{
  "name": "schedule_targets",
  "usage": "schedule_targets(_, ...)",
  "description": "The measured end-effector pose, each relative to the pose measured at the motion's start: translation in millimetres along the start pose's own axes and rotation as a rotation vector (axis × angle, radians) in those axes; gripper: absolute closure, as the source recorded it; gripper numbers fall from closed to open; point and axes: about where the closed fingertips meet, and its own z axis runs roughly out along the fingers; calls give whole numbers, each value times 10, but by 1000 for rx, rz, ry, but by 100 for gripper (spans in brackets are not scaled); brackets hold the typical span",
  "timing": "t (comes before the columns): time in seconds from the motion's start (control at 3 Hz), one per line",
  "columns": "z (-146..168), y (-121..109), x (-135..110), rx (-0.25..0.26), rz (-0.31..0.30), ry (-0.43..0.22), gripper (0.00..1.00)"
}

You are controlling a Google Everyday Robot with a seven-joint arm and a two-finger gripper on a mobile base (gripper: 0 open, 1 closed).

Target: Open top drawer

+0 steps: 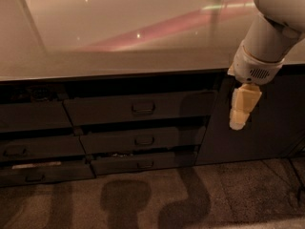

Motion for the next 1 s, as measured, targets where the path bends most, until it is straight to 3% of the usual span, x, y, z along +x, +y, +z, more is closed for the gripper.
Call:
schedule_targets(0.33, -108, 259, 47, 84, -81, -25, 0)
schedule_targets(0.67, 21, 536, 178, 169, -110, -64, 0)
schedule_targets(1.0, 37, 429, 168, 228, -104, -83, 0)
